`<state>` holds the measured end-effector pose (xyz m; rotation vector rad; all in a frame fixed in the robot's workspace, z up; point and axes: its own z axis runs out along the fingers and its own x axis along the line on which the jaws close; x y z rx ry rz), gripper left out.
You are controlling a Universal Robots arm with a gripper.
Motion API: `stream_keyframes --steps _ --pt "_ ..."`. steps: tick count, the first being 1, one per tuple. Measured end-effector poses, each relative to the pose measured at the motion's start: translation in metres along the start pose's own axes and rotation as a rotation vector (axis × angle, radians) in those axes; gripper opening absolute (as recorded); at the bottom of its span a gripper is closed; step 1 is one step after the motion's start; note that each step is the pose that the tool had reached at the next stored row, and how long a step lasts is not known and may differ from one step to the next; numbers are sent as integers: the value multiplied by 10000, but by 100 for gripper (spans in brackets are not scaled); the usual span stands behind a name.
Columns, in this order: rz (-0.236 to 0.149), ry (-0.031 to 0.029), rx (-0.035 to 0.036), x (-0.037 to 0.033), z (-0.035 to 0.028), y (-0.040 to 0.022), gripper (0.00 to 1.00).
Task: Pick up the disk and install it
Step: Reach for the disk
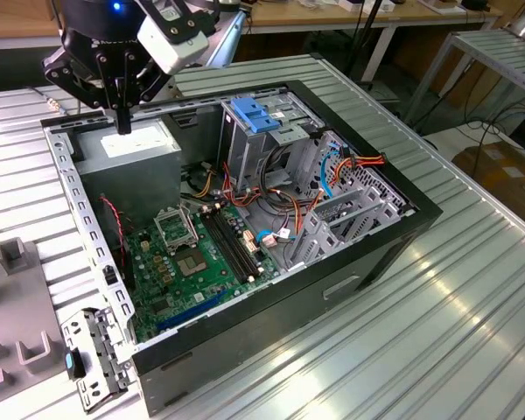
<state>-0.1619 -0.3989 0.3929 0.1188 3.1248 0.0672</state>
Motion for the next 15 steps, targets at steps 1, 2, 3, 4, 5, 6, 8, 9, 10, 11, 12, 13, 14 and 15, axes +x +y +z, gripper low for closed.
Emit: stream_keyframes --steps 1,2,3,4,5,6,8,9,10,11,12,13,14,15 --pt "1 0 0 3 0 0 11" --pt "0 1 0 7 0 0 11" --pt "1 2 1 9 0 -1 11" --pt "1 2 1 14 0 -1 11" --pt "0 3 0 17 0 -1 11" --pt "0 4 1 25 0 -2 11" --pt "1 7 1 38 0 -3 11" --pt "1 8 0 44 0 -3 11" --pt "1 9 1 47 0 -4 11" --pt "1 9 1 50 0 -4 11" --pt "1 10 1 54 -1 -4 11" --pt "1 11 1 57 0 -4 11" --pt "1 12 1 62 -1 -5 11" --pt "1 12 1 65 0 -5 11"
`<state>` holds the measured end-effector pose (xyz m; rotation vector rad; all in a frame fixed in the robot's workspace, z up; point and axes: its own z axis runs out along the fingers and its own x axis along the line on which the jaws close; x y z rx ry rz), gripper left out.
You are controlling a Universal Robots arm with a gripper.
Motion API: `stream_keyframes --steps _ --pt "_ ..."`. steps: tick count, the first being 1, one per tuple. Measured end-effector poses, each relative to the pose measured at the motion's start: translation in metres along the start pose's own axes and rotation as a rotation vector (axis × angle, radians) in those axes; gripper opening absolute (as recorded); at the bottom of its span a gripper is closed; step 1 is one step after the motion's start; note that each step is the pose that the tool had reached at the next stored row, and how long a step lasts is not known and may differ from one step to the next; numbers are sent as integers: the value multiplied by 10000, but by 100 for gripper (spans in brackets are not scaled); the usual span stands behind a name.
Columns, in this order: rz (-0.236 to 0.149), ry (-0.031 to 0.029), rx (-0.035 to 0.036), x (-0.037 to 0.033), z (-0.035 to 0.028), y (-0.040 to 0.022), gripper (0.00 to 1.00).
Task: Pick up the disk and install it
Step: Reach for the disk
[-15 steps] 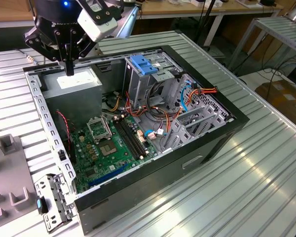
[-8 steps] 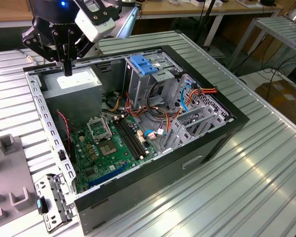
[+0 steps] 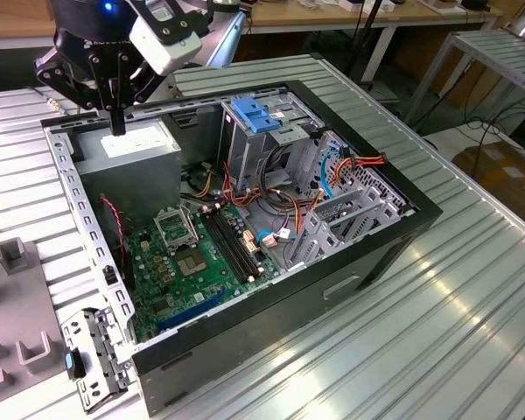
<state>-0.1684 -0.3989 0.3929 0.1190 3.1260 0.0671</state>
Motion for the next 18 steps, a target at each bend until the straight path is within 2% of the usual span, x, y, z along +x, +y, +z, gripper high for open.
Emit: stream_keyframes --steps 18 --pt "0 18 1 107 0 -8 11"
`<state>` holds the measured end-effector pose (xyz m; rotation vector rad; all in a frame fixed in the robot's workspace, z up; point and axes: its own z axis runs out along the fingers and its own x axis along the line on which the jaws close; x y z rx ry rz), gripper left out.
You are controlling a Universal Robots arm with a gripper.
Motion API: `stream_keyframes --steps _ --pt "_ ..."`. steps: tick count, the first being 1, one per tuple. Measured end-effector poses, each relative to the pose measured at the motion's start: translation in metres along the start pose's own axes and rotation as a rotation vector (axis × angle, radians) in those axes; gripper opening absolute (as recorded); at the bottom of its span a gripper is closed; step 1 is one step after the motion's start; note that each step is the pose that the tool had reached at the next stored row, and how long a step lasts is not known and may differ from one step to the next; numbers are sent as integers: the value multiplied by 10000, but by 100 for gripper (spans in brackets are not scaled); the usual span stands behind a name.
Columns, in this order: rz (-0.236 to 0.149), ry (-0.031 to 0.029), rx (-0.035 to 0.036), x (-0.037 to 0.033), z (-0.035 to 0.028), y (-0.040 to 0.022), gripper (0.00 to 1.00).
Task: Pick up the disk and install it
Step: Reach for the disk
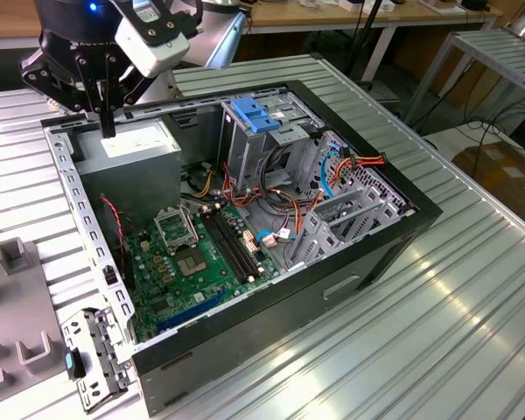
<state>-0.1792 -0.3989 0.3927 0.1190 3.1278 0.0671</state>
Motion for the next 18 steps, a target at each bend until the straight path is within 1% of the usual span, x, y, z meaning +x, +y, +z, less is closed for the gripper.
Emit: stream_keyframes --steps 18 --pt "2 20 1 91 0 -7 11"
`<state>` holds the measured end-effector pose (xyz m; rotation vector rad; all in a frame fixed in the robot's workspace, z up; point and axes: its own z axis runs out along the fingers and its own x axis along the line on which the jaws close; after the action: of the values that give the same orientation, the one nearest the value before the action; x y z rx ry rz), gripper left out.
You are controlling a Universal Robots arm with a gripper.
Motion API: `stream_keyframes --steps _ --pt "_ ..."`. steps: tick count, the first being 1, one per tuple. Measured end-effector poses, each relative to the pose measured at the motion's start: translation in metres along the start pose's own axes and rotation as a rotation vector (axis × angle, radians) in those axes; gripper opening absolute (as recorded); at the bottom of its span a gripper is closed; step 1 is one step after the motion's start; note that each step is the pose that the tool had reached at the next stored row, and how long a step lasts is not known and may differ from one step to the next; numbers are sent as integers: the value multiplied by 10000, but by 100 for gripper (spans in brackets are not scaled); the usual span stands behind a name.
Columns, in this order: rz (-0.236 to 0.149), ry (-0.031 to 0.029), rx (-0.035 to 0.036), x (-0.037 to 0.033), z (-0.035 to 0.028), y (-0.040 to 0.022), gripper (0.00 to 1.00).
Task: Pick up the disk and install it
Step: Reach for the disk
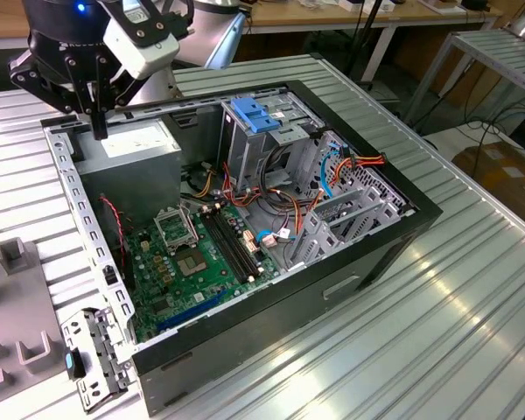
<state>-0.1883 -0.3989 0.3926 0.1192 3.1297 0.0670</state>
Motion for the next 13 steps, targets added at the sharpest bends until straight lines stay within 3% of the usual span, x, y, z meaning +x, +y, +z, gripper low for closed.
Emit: stream_keyframes --steps 13 --pt "0 17 1 69 0 -5 11"
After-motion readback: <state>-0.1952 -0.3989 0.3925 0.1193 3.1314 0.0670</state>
